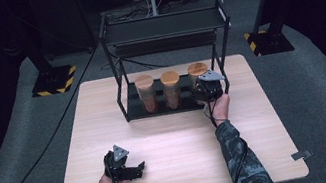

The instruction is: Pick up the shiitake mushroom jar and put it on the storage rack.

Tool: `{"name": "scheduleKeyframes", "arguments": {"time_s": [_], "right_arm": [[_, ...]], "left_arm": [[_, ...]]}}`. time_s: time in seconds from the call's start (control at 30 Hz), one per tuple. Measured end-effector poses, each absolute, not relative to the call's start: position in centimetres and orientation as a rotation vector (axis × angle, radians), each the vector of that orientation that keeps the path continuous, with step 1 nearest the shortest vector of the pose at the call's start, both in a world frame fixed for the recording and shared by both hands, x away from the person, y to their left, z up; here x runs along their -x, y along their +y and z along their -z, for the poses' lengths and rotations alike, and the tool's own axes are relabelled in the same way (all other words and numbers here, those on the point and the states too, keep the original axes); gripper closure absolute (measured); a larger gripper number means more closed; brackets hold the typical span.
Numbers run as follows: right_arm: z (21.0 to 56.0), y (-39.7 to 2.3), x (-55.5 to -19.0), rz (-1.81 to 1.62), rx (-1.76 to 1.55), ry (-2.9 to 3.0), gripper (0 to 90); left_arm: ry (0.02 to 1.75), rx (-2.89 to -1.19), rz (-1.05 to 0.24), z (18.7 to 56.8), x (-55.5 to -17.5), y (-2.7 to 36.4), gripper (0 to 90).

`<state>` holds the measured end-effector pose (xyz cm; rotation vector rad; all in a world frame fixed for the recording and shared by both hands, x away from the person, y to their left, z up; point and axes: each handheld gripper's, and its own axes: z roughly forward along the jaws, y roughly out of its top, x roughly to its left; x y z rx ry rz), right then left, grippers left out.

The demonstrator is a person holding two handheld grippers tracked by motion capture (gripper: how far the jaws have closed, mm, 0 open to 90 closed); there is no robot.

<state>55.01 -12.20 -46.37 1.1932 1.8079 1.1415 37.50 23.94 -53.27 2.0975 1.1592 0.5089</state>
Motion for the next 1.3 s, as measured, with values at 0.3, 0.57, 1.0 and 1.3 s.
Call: {"name": "scheduleKeyframes", "arguments": {"time_s": [0.3,0.57,1.0,1.3], "right_arm": [[46.6,-12.0,-55.3,-1.139,-1.195,1.813,24.8],[46.8,-11.8,-55.6,-1.138,-1.197,1.816,24.8],[47.2,-11.6,-55.9,-1.135,-1.212,1.818,24.9],[47.7,-11.6,-56.3,-1.137,-1.233,1.819,24.9]], "left_arm": [[1.159,-2.097,-0.509,53.3,-37.5,23.9,2.9],[1.159,-2.098,-0.51,53.3,-37.5,23.9,3.0],[1.158,-2.098,-0.509,53.3,-37.5,23.9,2.9],[1.158,-2.098,-0.509,53.3,-37.5,23.9,3.0]]}}
